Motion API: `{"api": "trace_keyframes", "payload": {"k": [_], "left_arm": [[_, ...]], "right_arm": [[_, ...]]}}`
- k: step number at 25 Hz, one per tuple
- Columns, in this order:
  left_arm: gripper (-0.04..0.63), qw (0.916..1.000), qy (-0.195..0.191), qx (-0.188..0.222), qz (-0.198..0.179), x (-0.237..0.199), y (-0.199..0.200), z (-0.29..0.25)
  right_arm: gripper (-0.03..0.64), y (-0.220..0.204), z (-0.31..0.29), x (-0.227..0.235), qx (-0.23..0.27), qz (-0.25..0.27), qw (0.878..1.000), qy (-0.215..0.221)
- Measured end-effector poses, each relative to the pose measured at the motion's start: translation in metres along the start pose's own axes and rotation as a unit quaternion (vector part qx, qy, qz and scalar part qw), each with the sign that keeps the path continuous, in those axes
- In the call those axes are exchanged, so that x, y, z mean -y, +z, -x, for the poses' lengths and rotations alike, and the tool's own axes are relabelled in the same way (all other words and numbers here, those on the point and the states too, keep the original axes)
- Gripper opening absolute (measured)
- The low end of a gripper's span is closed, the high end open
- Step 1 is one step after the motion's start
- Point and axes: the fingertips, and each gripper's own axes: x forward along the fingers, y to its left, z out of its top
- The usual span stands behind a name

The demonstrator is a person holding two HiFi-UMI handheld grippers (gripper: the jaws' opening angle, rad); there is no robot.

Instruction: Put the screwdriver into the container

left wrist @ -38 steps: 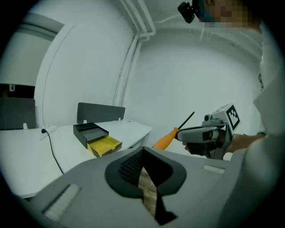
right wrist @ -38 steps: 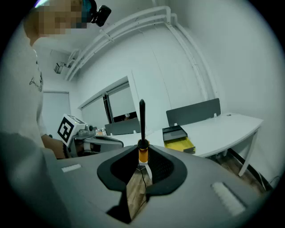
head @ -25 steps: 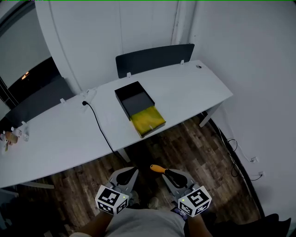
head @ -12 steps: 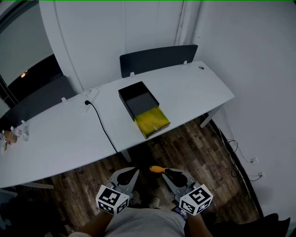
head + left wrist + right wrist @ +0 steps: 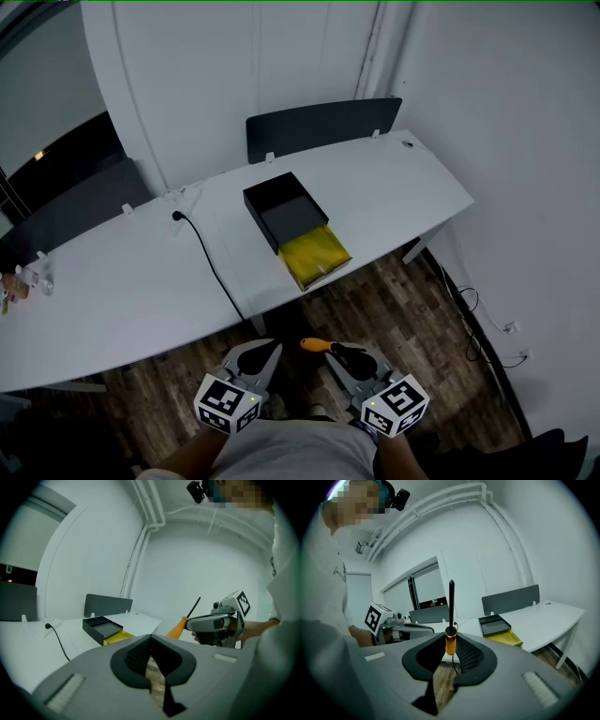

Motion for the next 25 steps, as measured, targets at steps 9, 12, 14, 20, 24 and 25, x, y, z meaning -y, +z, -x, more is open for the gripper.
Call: {"api": "trace_keyframes", "payload": {"k": [9,12,14,20,24,25], "left_arm": [[0.002,0.9999,-0.011,0.005,-0.002,-0.017,0.003,0.007],[0.002,0.9999,-0.014,0.005,-0.003,-0.015,0.001,0.007],[0.002,0.9999,-0.013,0.004,-0.002,-0.013,-0.001,0.008],[0.002,1.0000,-0.008,0.002,-0.001,-0.013,-0.004,0.004],[0.002,1.0000,-0.001,0.003,-0.002,-0.018,0.000,-0.006],[0.002,1.0000,0.000,0.002,-0.002,-0.019,0.001,-0.010]], "right_arm": [[0.083,0.002,-0.011,-0.010,0.000,-0.002,1.000,-0.017],[0.083,0.001,-0.009,-0.011,0.001,-0.002,1.000,-0.019],[0.083,0.000,-0.008,-0.010,0.002,-0.001,1.000,-0.020],[0.083,-0.003,-0.009,-0.002,0.002,-0.002,1.000,-0.018],[0.082,-0.001,-0.016,0.009,0.002,-0.002,1.000,-0.013],[0.081,0.000,-0.018,0.012,0.001,0.000,1.000,-0.011]]}}
